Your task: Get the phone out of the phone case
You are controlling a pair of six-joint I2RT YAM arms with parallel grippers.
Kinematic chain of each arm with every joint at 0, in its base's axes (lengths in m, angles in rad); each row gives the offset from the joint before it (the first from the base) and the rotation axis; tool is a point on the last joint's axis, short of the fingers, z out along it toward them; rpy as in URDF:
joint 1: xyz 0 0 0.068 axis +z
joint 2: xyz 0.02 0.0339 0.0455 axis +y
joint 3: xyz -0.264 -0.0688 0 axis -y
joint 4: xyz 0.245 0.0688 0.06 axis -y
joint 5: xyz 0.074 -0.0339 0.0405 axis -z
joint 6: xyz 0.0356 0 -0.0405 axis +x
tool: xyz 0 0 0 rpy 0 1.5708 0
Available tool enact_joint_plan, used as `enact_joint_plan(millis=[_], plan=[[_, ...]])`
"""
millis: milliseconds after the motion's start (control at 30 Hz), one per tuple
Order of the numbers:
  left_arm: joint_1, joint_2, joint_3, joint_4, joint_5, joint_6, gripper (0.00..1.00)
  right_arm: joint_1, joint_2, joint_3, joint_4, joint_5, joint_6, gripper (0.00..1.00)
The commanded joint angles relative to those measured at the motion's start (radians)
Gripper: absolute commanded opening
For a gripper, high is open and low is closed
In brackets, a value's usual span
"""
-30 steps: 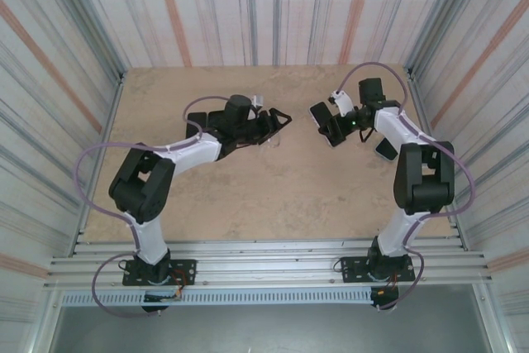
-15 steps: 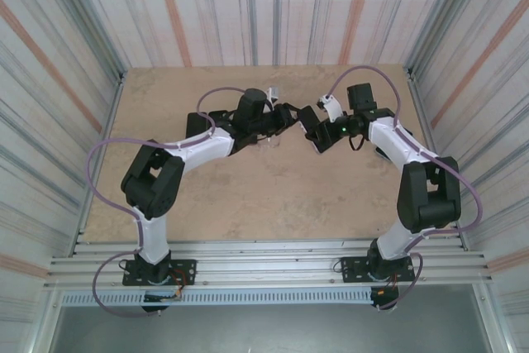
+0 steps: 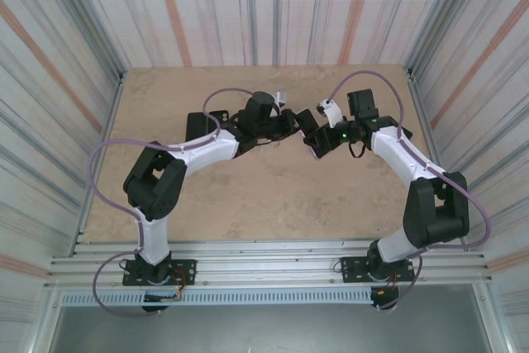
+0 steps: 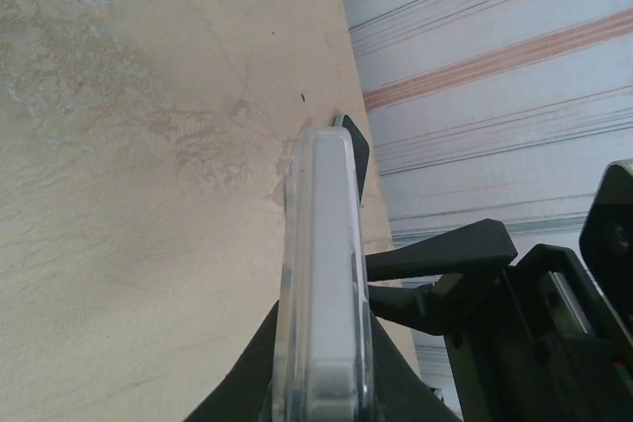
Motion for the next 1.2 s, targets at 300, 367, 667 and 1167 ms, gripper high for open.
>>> enact_joint_plan(millis=[300,367,667,1167], plan=[[-0.007,-0.127,-0.003,-0.055,-0.015,0.037,0.02,0.005,-0.121,-0.096,0.14,-0.106,0.079,0.88],[0.007,-0.141,0.008,-0.072,0.0,0.05,0.02,-0.004,-0.155,-0.138,0.193,-0.121,0.117,0.91],[0.06,-0.193,-0.038,0.031,0.065,-0.028,0.02,-0.096,-0.367,-0.385,0.465,-0.119,0.486,0.94],[0.042,-0.288,-0.153,0.255,-0.067,-0.172,0.01,-0.029,-0.447,-0.643,1.06,-0.101,1.31,0.64]])
